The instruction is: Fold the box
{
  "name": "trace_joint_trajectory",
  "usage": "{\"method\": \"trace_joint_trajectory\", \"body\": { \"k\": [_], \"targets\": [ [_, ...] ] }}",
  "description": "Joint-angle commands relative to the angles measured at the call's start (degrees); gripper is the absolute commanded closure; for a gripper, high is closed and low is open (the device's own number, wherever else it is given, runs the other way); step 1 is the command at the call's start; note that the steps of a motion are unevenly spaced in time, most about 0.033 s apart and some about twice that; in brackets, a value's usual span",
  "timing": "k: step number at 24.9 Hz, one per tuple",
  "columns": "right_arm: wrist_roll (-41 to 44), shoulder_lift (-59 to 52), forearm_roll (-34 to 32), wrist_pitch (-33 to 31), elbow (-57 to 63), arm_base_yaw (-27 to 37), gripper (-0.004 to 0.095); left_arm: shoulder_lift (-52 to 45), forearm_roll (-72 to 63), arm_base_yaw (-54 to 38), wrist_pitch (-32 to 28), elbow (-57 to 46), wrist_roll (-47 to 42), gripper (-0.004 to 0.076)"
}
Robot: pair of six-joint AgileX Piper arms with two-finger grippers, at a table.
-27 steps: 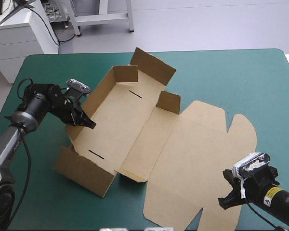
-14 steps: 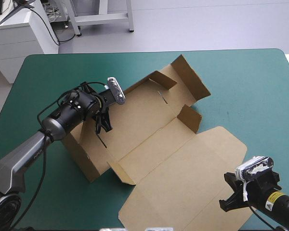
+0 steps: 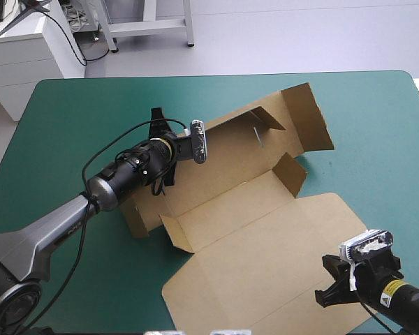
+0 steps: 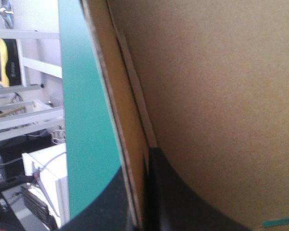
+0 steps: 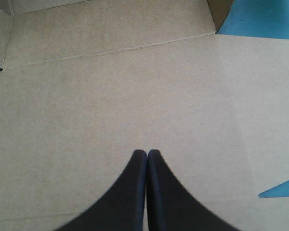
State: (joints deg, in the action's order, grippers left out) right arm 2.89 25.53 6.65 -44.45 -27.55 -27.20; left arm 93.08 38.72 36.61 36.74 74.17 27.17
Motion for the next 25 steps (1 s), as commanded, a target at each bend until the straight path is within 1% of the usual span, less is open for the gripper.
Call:
{"method": "trace_joint_trajectory", "body": {
  "k": [1,3,6,10,13,14,16,18,21,23,25],
  "targets": [
    [-0.24,0.38,0.36,3.72,-1.47,0.16,0.0925,-0.85,11.39,0.41,-7.32,1.77,-0.69,0.0732],
    [-0.24,0.38,0.36,3.72,-1.47,0.16,0.0925,0.0,17.08,0.41,-9.05,1.77,-0.7,0.0732],
    [-0.24,0.38,0.36,3.72,-1.47,0.16,0.0925,1.14,16.65,0.85,-9.49,1.67,-1.62,0.0732],
    [-0.24,0.38,-0.23,3.84,-1.47,0.16,0.0925,1.29,18.75,2.48,-8.64,-0.12,-9.02,0.0732],
    [-0.24,0.38,-1.62,3.84,-1.47,0.16,0.0925,1.29,23.71,4.16,-8.19,-1.72,-15.37,0.0732],
    [-0.24,0.38,-2.05,3.84,-1.47,0.16,0.0925,0.64,27.47,5.27,-8.63,-3.41,-18.62,0.0732],
    [-0.13,0.38,-3.05,3.84,-1.47,0.16,0.0925,-0.43,30.81,6.22,-8.89,-5.43,-21.29,0.0732],
    [0.66,0.38,-4.47,3.84,-1.47,0.16,0.0925,-1.79,32.63,6.35,-9.66,-7.33,-22.61,0.0732],
    [4.19,0.38,-9.13,3.62,-1.47,0.16,0.0925,-6.3,36.79,6.35,-11.54,-11.66,-24.45,0.0732],
    [5.01,0.38,-10.55,3.34,-1.47,0.16,0.0925,-8.75,36.73,6.35,-14.49,-12.47,-24.45,0.0732],
    [5.01,0.38,-11.85,3.34,-1.47,0.16,0.0925,-9.79,36.2,6.35,-15.91,-12.56,-25.41,0.0732]
  ]
}}
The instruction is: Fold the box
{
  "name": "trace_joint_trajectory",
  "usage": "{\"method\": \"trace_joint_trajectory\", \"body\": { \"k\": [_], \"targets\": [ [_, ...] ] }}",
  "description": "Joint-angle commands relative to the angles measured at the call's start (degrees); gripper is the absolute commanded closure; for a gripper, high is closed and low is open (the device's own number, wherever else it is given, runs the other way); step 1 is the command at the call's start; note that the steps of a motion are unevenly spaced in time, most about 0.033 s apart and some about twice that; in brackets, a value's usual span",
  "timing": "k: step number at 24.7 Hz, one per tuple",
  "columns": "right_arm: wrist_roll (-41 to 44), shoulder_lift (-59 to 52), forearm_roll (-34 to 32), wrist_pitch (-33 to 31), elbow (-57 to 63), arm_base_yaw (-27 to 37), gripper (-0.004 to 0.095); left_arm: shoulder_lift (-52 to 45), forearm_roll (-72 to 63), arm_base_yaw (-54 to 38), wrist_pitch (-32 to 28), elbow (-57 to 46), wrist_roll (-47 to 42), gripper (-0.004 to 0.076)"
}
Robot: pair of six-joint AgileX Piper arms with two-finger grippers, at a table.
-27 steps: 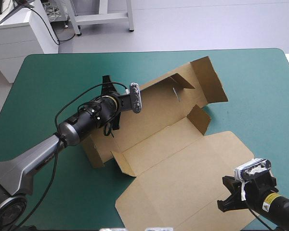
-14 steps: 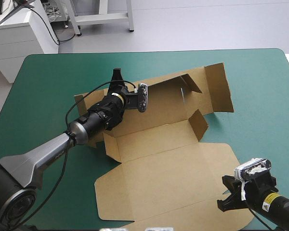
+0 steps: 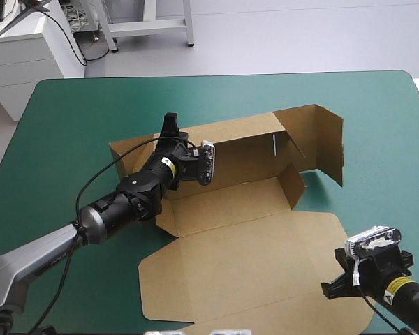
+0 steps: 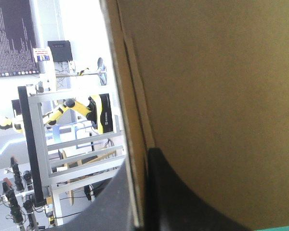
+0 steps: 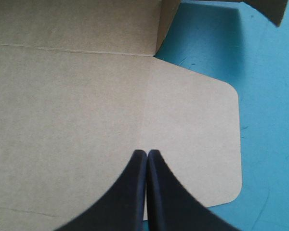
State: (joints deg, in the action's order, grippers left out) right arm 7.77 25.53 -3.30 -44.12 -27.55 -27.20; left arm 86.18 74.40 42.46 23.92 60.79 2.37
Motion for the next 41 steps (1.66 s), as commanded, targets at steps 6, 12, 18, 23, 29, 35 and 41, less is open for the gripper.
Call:
{"method": "trace_joint_trajectory", "body": {
  "k": [6,12,18,23,29,35,41],
  "targets": [
    [0.75,0.38,-4.93,2.97,-1.47,0.16,0.0925,-2.9,-2.66,5.55,-2.71,-2.81,-0.72,0.0732],
    [6.83,0.38,-12.04,2.97,-1.47,0.16,0.0925,-2.9,-1.73,10.05,1.97,-4.03,-0.72,0.0732],
    [7.6,0.38,-12.42,2.97,-1.47,0.16,0.0925,-2.9,8.72,10.05,4.08,-4.42,-3.14,0.0732],
    [7.6,0.38,-12.32,2.97,-1.47,0.16,0.0925,-2.9,13.33,7.93,1.79,-5.43,-5.22,0.0732],
    [8.32,0.38,-12.1,2.97,-1.47,0.16,0.0927,-2.9,23.46,-0.09,-6.21,-5.37,-9.55,0.0732],
    [10.56,0.38,-12.1,2.97,-1.47,0.16,0.0926,-3.14,23.35,-0.21,-8.77,-4.27,-9.53,0.0732],
    [12.47,0.38,-12.1,2.88,-1.47,0.16,0.0925,-3.37,23.35,-3.36,-11.83,-2.16,-9.72,0.0732]
  ]
}}
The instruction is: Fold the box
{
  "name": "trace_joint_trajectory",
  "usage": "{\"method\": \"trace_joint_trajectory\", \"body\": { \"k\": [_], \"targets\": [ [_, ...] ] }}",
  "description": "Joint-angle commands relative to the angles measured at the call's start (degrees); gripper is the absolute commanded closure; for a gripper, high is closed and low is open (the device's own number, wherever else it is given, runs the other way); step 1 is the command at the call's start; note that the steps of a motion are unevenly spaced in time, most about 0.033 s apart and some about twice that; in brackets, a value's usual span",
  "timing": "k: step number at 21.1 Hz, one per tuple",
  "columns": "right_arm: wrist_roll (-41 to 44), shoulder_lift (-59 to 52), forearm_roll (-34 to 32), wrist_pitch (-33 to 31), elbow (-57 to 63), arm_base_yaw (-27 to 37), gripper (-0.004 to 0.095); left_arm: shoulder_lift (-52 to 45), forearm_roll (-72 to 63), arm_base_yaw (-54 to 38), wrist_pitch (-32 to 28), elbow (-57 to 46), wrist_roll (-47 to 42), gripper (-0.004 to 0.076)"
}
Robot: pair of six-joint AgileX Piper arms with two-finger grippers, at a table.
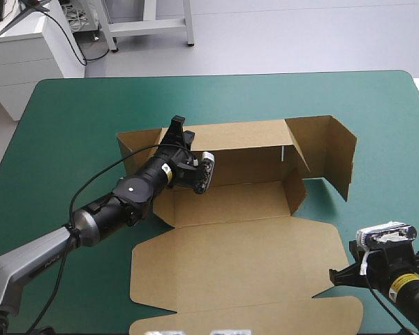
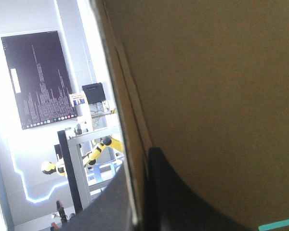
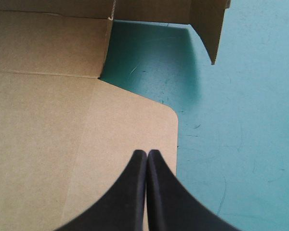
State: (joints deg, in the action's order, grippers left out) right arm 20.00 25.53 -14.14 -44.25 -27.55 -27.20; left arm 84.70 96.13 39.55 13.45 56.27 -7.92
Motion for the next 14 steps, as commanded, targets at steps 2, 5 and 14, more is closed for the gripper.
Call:
{"method": "trace_joint_trajectory", "body": {
  "k": [2,5,14],
  "targets": [
    [0.68,0.38,-1.25,2.57,-1.47,0.16,0.0925,-3.77,0.98,1.62,-0.97,2.47,-1.75,0.0732],
    [1.13,0.38,-1.25,1.93,-1.47,0.16,0.0925,-6.31,-1.0,6.64,5.6,2.47,-13.23,0.0732],
    [1.13,0.38,-1.25,1.93,-1.47,0.16,0.0925,-7.31,-8.75,12.56,13.0,-0.06,-9.57,0.0732]
  ]
}}
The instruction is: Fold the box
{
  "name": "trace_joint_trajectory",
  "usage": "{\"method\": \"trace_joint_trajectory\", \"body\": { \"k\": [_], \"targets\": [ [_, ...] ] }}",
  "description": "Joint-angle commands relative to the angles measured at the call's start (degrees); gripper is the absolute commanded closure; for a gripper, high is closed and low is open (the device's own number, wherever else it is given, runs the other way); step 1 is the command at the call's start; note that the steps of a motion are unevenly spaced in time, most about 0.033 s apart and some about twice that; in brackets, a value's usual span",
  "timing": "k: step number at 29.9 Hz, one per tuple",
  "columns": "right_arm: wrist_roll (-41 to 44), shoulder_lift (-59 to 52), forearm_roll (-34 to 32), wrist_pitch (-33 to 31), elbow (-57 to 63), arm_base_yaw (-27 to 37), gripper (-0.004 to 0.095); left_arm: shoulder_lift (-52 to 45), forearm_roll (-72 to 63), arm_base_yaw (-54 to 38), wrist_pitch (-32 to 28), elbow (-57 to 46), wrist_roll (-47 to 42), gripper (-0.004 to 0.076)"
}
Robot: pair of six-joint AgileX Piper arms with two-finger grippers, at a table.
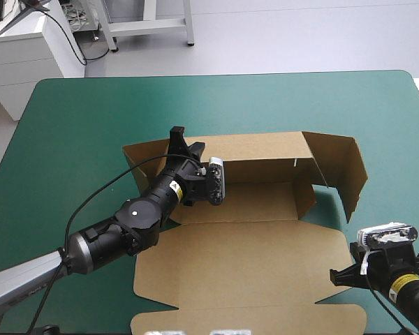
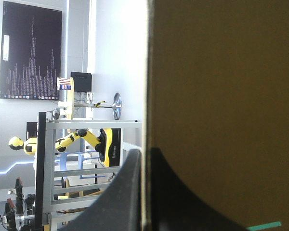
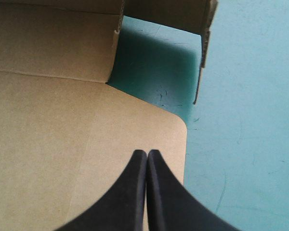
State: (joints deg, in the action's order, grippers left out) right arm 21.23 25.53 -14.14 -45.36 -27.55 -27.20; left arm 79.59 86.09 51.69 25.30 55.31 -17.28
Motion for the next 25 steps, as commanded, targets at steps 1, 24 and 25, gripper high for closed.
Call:
{"method": "trace_joint_trajectory", "body": {
  "k": [1,24,25],
  "targets": [
    [-0.1,0.38,-1.5,3.04,-1.47,0.16,0.0925,-2.2,2.04,0.42,1.24,0.68,-0.22,0.0732],
    [-0.37,0.38,-1.25,2.9,-1.47,0.16,0.089,-2.2,8.72,3.28,4.22,-2.82,-0.4,0.0732],
    [-0.37,0.38,-1.25,2.9,-1.47,0.16,0.0857,-2.2,8.72,3.28,4.22,-2.82,-0.4,0.0732]
  ]
}}
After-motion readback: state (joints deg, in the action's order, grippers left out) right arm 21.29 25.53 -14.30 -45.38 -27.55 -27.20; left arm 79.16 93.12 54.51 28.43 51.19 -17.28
